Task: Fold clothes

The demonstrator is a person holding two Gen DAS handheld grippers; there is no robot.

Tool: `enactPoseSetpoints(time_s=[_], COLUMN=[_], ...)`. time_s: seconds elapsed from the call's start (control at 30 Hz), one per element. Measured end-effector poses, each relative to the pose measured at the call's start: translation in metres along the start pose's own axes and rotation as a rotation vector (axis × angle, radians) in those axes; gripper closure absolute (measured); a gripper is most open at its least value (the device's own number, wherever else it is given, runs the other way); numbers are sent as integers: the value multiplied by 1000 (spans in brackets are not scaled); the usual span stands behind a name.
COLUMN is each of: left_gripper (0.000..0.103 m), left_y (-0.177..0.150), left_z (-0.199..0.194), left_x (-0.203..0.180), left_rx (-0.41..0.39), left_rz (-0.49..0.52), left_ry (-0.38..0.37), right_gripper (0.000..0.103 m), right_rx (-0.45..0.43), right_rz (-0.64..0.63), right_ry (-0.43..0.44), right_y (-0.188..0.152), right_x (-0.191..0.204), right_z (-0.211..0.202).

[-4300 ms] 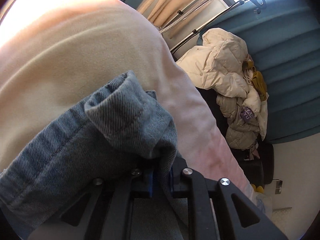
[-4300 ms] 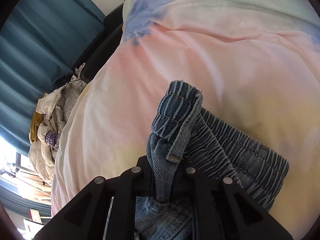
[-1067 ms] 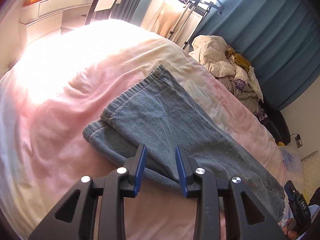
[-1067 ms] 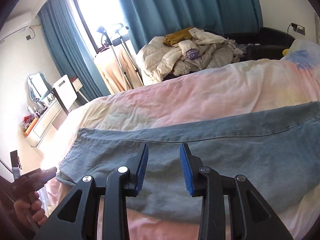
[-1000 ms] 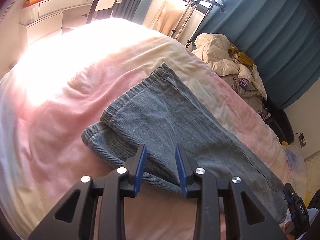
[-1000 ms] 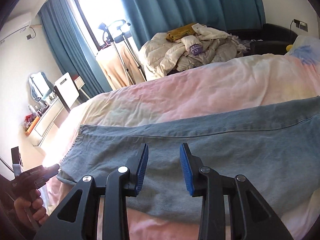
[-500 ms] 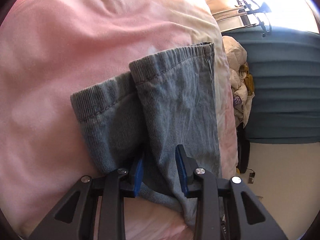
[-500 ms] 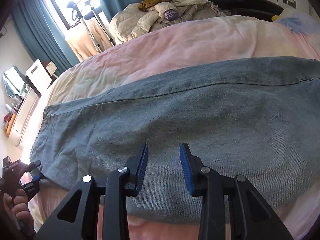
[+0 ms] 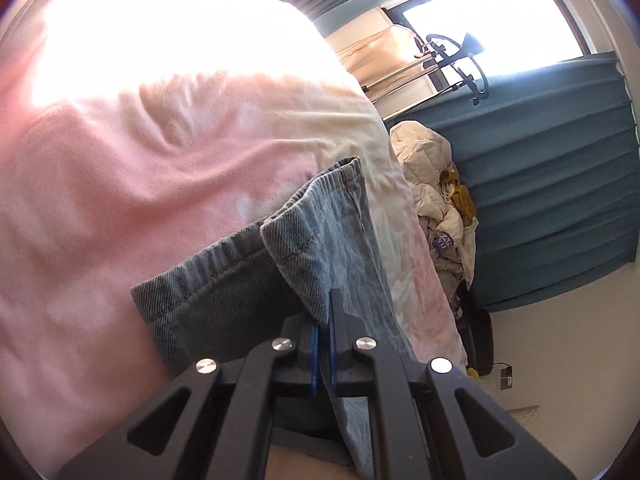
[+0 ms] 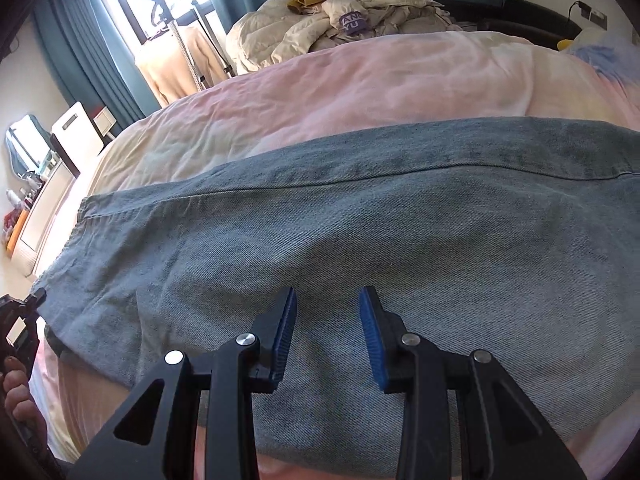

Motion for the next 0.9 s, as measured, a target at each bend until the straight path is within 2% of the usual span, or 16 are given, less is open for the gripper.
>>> enactPoseSetpoints(time_s=[0.07,0.27,0.37,0.53,0.73,0.83,0.9], left_gripper=[100,100,100,100,90,82,66], left_y=[1,-5,-10,-12,-21,-32,-36], left_z=[-14,-18,6,6,-6,-14,-14], left_x=[-1,25,53,47,53,43,39], left_rx=[-16,10,88,84,172,180,175], left_rz=[-12,-60,-129,-96,-167,-109,-84], left_ry=[-26,69,158,183,179,189,213], right_gripper=[70,70,70,70,70,70,70], right_rx=[-6,-33,-44,-61,-56,-53,-48], right_rz=[-2,-15,-18,-36,-28,-21,-13], right_ry=[-2,-17,-16,-20,-23,-21,-12], right_y=[-1,-2,-1,2,3,1,2], right_x=[0,2,4,9,9,9,10], right_z=[-4,-18,-21,-20,-19,-21,-21])
Point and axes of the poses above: each gripper's, at about its wrist camera, not at the fingertips, and z roughly the way its jaws point, x to its left, y to its top, the point moved 1 cm from there along z, roughly the way its jaws point, and after that the axes turned 12 degrees about y, right-handed, at the moved point
